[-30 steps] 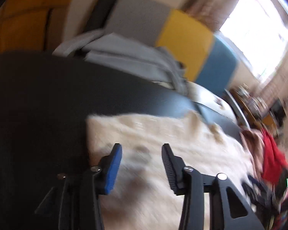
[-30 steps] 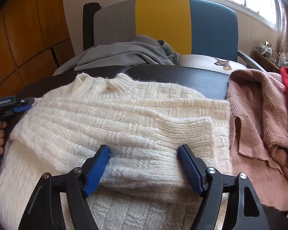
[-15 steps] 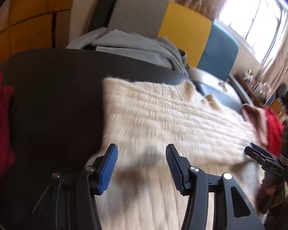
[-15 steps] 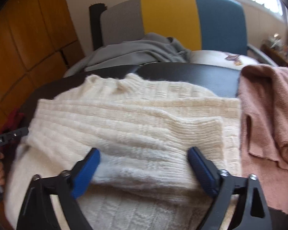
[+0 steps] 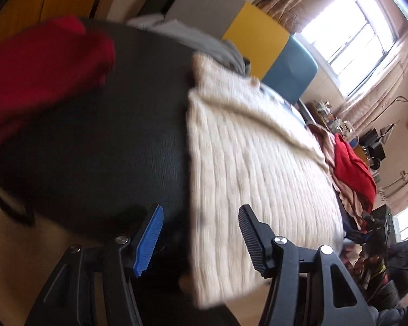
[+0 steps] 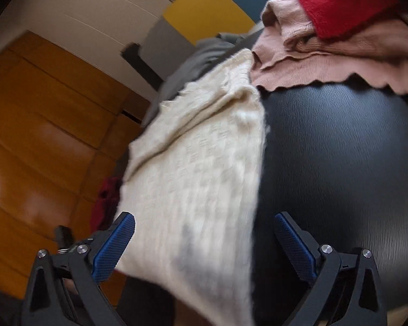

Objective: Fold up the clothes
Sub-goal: 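Grasp the sweater hem with both grippers and fold it toward the collar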

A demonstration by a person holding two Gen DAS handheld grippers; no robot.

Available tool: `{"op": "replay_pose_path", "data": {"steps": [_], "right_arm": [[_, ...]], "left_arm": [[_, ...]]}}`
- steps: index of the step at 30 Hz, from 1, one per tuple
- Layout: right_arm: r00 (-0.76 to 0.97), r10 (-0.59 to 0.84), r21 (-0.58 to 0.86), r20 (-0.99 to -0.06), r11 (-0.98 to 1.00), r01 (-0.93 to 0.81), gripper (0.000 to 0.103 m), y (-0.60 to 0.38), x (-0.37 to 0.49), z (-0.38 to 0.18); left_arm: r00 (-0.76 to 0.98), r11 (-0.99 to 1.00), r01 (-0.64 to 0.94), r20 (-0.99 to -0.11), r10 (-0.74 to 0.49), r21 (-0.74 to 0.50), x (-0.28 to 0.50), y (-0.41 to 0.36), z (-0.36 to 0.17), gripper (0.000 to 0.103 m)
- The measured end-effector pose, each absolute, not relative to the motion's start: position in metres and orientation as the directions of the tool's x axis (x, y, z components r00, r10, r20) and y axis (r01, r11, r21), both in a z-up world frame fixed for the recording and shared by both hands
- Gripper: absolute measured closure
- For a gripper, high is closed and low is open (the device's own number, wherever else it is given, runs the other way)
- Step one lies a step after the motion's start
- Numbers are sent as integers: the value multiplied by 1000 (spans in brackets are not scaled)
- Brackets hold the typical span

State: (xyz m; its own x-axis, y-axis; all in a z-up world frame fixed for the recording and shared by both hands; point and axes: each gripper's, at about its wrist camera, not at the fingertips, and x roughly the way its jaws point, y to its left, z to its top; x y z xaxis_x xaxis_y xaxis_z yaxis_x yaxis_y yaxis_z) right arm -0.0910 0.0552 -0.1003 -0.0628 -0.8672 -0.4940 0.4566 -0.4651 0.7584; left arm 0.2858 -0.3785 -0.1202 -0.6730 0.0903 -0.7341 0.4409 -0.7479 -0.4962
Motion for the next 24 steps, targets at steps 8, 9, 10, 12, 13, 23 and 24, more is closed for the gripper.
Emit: {"op": "replay_pose_path", "data": {"steps": [8, 9, 10, 12, 13, 23, 24], "right_arm": [[104, -938, 900, -331, -281, 334, 0, 61, -56, -132], [114, -937, 901, -330, -277, 334, 0, 60, -54, -132], [122, -936, 901, -331, -275, 336, 0, 58, -53, -133], [140, -932, 899, -335, -272, 342, 0, 52, -50, -132], [150, -930, 897, -337, -269, 350, 0, 47, -49, -131], [181, -905, 857, -385, -278, 433, 0, 27, -31, -132], [208, -882, 847, -423, -303, 436, 0, 22, -27, -133]], "left_arm": [[-608, -741, 443, -777, 167, -505, 295, -347, -159, 44], [-609, -742, 444, -777, 162, -503, 294, -347, -161, 44], [-608, -740, 447, -777, 160, -502, 292, -347, -163, 44], [-612, -742, 442, -774, 161, -504, 292, -344, -163, 43], [-611, -748, 438, -776, 159, -499, 290, -343, -164, 43], [-603, -728, 418, -765, 225, -543, 287, -343, -176, 42], [-601, -738, 398, -763, 238, -544, 286, -339, -174, 42]]}}
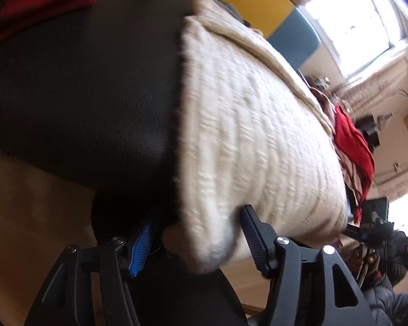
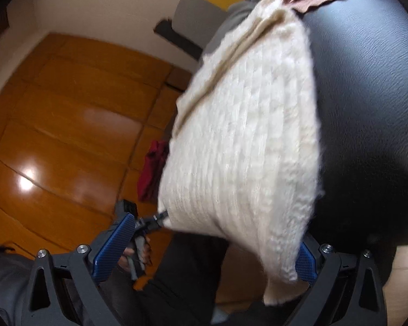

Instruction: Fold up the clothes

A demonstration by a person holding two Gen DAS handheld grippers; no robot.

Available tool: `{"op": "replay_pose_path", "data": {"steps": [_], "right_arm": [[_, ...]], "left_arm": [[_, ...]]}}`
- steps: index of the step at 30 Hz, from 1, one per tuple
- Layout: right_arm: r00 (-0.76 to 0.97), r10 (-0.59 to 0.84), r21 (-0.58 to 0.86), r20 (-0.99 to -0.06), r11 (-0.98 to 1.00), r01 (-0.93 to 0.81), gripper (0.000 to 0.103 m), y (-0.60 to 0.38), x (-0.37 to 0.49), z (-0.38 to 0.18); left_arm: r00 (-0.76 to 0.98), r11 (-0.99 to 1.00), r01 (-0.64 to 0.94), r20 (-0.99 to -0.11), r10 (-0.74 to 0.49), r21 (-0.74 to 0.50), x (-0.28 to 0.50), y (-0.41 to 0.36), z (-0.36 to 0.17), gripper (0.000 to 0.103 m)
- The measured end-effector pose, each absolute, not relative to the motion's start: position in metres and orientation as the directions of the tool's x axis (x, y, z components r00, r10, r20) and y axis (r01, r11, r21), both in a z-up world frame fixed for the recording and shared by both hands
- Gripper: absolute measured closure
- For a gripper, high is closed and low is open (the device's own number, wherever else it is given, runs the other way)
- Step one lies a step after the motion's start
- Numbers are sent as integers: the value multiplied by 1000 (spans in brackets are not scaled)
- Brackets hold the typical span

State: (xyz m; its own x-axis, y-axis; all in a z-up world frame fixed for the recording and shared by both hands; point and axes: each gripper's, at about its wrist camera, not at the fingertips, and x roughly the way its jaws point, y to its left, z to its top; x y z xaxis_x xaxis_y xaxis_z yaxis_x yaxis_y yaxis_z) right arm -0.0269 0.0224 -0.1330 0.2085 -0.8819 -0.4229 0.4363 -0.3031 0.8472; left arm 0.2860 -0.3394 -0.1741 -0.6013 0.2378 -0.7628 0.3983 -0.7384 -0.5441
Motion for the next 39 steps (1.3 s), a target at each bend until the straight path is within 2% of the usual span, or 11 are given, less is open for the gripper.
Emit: {"op": "replay_pose_path", "data": {"steps": [2, 4, 6, 8, 10, 14, 18, 28, 32, 35, 39], "right_arm": [[235, -834, 826, -499, -376, 419, 4, 18, -21, -139], [220, -805, 794, -551, -425, 434, 25, 17, -16, -146], [175, -817, 795, -549, -446, 412, 45, 23, -18, -153], [155, -815, 792, -559, -469, 391, 61, 26, -21, -158], [179, -786, 772, -592, -489, 405, 83, 24, -19, -161], [220, -754, 749, -619, -482, 455, 89, 21, -9, -157], [244, -814, 792, -526, -364, 491, 89, 8, -5, -131], [221, -888, 783, -404, -210, 585, 89, -35, -38, -65], [171, -918, 768, -358, -186, 612, 89, -60, -71, -38], [131, -929, 760, -347, -197, 620, 89, -79, -109, -27], [124, -889, 750, -440, -288, 595, 89, -96, -145, -48]], "left_arm": [[-589, -756, 367, -764, 262, -542, 284, -333, -172, 43], [-574, -784, 350, -779, 253, -513, 279, -324, -171, 43], [-558, -799, 348, -793, 244, -491, 273, -320, -171, 54], [-523, -822, 338, -817, 241, -459, 268, -318, -169, 78], [-505, -842, 294, -822, 265, -452, 269, -314, -164, 85], [-509, -820, 235, -784, 354, -523, 276, -317, -151, 87], [-611, -721, 172, -646, 457, -672, 284, -332, -122, 88], [-770, -645, -8, -406, 492, -764, 265, -365, -56, 88], [-826, -646, -59, -326, 459, -761, 222, -386, -34, 96], [-829, -666, -30, -354, 433, -745, 181, -407, -33, 96], [-752, -694, 112, -518, 408, -711, 152, -420, -59, 91]]}}
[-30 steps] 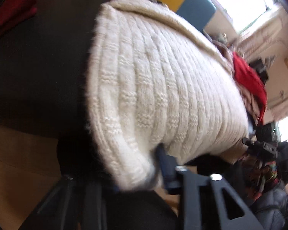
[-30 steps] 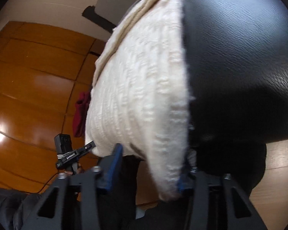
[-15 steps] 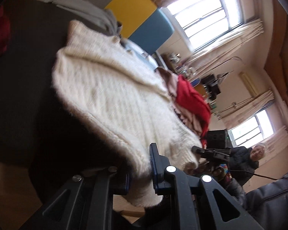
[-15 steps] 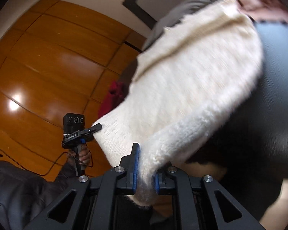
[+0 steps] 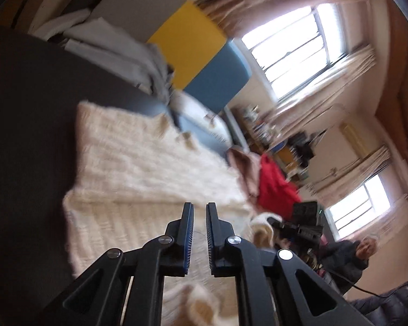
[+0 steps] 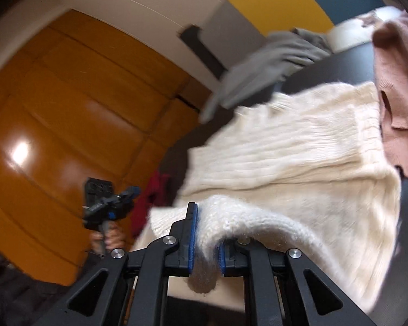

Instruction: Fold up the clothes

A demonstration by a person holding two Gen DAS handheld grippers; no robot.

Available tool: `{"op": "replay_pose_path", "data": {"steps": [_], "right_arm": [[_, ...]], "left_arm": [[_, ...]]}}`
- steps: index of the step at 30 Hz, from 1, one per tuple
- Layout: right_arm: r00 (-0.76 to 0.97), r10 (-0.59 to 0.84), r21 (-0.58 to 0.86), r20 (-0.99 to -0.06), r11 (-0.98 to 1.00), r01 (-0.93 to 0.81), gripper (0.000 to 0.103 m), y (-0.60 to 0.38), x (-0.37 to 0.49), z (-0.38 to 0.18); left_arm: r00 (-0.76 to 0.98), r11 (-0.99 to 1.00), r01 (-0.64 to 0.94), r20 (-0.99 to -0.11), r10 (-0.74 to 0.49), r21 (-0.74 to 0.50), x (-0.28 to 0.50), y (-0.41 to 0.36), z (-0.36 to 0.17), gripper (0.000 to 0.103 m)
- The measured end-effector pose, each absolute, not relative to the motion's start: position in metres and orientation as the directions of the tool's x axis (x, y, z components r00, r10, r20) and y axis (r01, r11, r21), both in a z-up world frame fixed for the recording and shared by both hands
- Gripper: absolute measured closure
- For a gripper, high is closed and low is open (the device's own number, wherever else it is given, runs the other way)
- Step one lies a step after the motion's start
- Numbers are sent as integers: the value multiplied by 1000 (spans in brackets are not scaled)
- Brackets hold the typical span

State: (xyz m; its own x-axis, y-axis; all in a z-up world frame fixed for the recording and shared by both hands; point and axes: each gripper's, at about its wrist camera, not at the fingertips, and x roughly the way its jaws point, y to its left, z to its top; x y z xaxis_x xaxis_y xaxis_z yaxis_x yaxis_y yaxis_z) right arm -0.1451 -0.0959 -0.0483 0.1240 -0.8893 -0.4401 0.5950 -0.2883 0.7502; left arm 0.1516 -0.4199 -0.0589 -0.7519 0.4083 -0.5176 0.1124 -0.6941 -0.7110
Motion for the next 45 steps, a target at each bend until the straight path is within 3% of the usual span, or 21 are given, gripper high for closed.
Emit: {"op": "replay_pose_path", "data": {"steps": [3, 5, 8, 10, 12, 14, 17, 19, 22, 26, 30, 36, 40, 45], "right_arm": [[153, -855, 772, -495, -351, 530, 89, -95, -145, -90], [153, -869, 801, -470, -347, 488, 97, -87, -143, -114], [114, -889, 792, -444, -330, 513, 97, -81, -138, -119], [91, -893, 767, -441, -322, 555, 97, -83, -134, -119], [80, -897, 758, -435, -316, 571, 97, -81, -131, -120], [73, -899, 752, -431, -313, 580, 97, -81, -131, -120], [65, -900, 744, -430, -313, 590, 97, -82, -130, -120], [61, -899, 739, -433, -316, 595, 97, -81, -130, -118], [57, -899, 736, -434, -317, 599, 97, -80, -129, -117], [49, -898, 729, -437, -322, 604, 97, -82, -128, -117], [49, -899, 728, -435, -320, 606, 97, -82, -128, -117], [45, -903, 725, -428, -313, 614, 96, -82, -127, -117], [53, -909, 729, -413, -295, 617, 92, -81, -127, -117], [77, -909, 735, -410, -279, 617, 91, -82, -127, -116]], "left_arm": [[-684, -717, 186, -612, 396, -672, 170, -415, -79, 77], [-659, -749, 224, -663, 356, -624, 190, -409, -88, 61], [-617, -762, 246, -703, 354, -599, 210, -400, -98, 42], [-575, -853, 231, -773, 268, -467, 217, -384, -90, 41], [-548, -961, 122, -824, 145, -250, 219, -355, -77, 40], [-514, -994, -10, -852, 97, -107, 217, -334, -71, 40], [-458, -982, -175, -878, 142, -67, 205, -316, -69, 40], [-402, -951, -286, -886, 231, -117, 196, -305, -66, 40], [-325, -887, -363, -853, 408, -286, 182, -303, -61, 40], [-313, -780, -305, -716, 624, -547, 168, -323, -59, 40], [-340, -641, -102, -579, 741, -761, 160, -358, -86, 38], [-218, -645, -17, -626, 748, -764, 151, -326, -101, 38], [-145, -762, 5, -754, 641, -648, 146, -299, -105, 38], [-194, -625, 192, -654, 732, -757, 154, -315, -129, 38]]}}
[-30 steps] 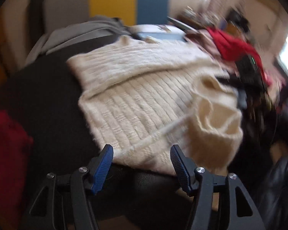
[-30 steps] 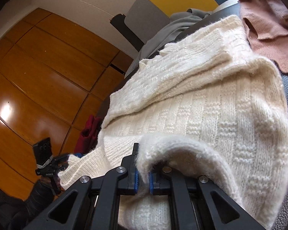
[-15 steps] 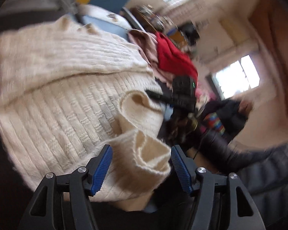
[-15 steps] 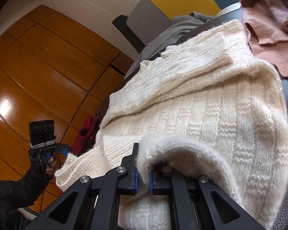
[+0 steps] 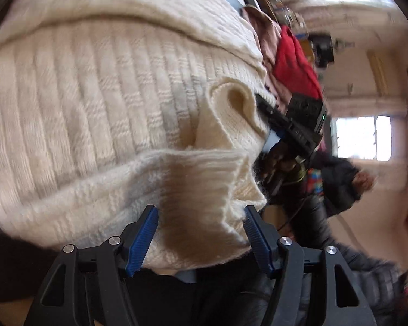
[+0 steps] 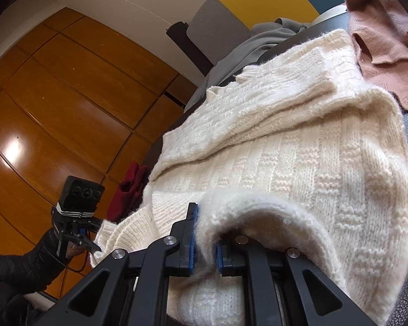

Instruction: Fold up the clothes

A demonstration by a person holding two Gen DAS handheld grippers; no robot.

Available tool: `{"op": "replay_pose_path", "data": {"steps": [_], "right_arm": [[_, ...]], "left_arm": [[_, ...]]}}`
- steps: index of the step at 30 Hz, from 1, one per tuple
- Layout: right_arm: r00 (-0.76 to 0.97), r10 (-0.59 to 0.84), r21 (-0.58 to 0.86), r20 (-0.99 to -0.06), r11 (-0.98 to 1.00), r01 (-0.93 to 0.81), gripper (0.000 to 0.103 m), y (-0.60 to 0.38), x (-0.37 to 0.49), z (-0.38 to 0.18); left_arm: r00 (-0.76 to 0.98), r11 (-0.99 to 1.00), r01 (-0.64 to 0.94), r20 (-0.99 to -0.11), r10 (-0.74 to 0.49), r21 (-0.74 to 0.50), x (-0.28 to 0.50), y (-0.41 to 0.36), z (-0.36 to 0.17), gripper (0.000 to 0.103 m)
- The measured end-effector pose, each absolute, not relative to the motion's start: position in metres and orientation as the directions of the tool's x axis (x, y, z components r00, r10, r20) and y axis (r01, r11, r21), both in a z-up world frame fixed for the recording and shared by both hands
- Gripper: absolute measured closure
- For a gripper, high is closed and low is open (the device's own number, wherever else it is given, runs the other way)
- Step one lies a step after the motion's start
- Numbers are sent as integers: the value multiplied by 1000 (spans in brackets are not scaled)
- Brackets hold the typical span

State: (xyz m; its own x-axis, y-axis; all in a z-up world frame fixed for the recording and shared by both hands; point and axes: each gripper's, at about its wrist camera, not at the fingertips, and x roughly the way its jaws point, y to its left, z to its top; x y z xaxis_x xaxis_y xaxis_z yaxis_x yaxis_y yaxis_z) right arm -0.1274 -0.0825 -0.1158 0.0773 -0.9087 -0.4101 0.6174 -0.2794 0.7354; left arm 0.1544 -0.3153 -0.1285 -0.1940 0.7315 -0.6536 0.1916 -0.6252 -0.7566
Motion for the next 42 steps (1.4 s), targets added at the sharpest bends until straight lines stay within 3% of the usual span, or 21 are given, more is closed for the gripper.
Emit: {"op": "replay_pose_path", "data": {"steps": [5, 9, 11, 12, 14, 16, 18, 21, 25, 27, 31, 32, 33, 34, 35, 38, 42], "right_arm": [[77, -901, 721, -426, -287, 631, 91, -85, -126, -115], [75, -899, 717, -432, -292, 633, 91, -86, -126, -115], [76, -895, 713, -439, -296, 636, 89, -87, -125, -113], [81, -894, 712, -441, -294, 638, 85, -87, -124, -112], [112, -891, 716, -439, -272, 643, 70, -90, -122, -108], [180, -877, 708, -446, -224, 669, 35, -100, -115, -100], [227, -854, 697, -468, -198, 689, 20, -109, -109, -93], [185, -830, 683, -527, -283, 674, 21, -117, -104, -87], [84, -894, 769, -441, -328, 548, 33, -97, -111, -101], [34, -939, 829, -344, -286, 480, 32, -84, -115, -105], [51, -950, 835, -309, -245, 494, 21, -81, -107, -102], [50, -946, 836, -320, -257, 485, 22, -82, -106, -103], [37, -938, 840, -346, -291, 458, 36, -81, -107, -105], [25, -928, 842, -371, -325, 431, 78, -81, -109, -107], [17, -918, 840, -396, -355, 411, 98, -81, -109, -109], [7, -894, 815, -447, -404, 415, 95, -81, -102, -112], [-16, -908, 804, -418, -379, 458, 95, -74, -93, -92]], "left_arm": [[-347, -455, 284, -533, 772, -844, 162, -330, -139, 38], [-352, -486, 320, -579, 735, -813, 159, -321, -142, 37], [-347, -523, 332, -617, 707, -785, 157, -316, -141, 46], [-339, -552, 341, -647, 683, -761, 157, -311, -138, 50], [-334, -586, 358, -686, 647, -727, 160, -305, -133, 71], [-363, -571, 357, -673, 644, -739, 167, -303, -130, 91], [-423, -527, 349, -632, 649, -775, 180, -308, -128, 92], [-522, -453, 341, -566, 638, -824, 200, -320, -133, 95], [-640, -321, 343, -470, 608, -883, 222, -329, -146, 96], [-683, -262, 350, -437, 586, -899, 228, -333, -155, 96], [-765, -243, 303, -388, 515, -921, 235, -331, -158, 95], [-792, -257, 289, -381, 477, -922, 237, -329, -156, 92], [-814, -259, 275, -368, 449, -926, 241, -330, -155, 91], [-830, -253, 261, -350, 434, -932, 243, -330, -155, 91], [-840, -249, 250, -338, 424, -936, 245, -330, -156, 93], [-828, -295, 226, -343, 443, -928, 243, -326, -148, 97], [-833, -379, 176, -343, 434, -909, 242, -328, -125, 98]]}}
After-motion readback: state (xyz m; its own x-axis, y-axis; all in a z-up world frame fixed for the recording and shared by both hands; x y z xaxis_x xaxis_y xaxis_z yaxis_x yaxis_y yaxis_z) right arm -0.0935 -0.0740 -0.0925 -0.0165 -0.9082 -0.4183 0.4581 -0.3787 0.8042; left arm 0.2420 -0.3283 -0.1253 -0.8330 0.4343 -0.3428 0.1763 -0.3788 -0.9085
